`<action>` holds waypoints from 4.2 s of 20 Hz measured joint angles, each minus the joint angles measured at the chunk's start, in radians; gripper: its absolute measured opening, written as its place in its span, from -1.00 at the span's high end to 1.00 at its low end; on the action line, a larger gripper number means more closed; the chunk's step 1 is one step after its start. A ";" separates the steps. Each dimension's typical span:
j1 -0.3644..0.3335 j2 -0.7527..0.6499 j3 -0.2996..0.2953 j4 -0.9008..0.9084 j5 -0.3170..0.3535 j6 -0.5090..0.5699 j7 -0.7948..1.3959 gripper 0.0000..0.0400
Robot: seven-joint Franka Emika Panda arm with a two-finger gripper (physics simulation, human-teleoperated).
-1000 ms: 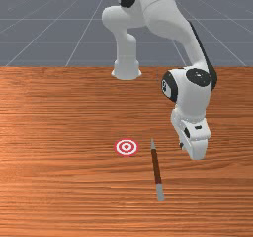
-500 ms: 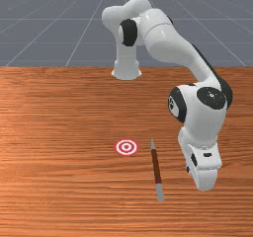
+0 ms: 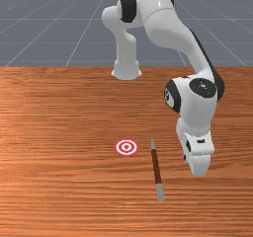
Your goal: Pick up the pen and put it to the marker
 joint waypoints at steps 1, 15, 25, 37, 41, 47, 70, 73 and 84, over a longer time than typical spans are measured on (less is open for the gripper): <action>0.000 0.016 -0.002 0.038 -0.001 -0.051 -0.002 1.00; -0.046 0.132 -0.008 0.255 -0.017 -0.126 -0.113 1.00; -0.144 0.098 -0.017 0.188 -0.013 -0.100 -0.213 1.00; -0.086 0.137 -0.038 0.255 0.013 -0.123 -0.017 1.00; -0.064 0.173 -0.022 0.303 -0.002 -0.139 -0.069 1.00; -0.058 0.321 -0.022 0.526 -0.002 -0.197 -0.076 0.99; -0.246 0.222 -0.022 0.345 -0.012 -0.120 -0.346 1.00; -0.288 0.196 0.004 0.290 0.025 -0.096 -0.364 0.91; -0.291 -0.118 -0.024 -0.309 0.015 0.187 -0.300 1.00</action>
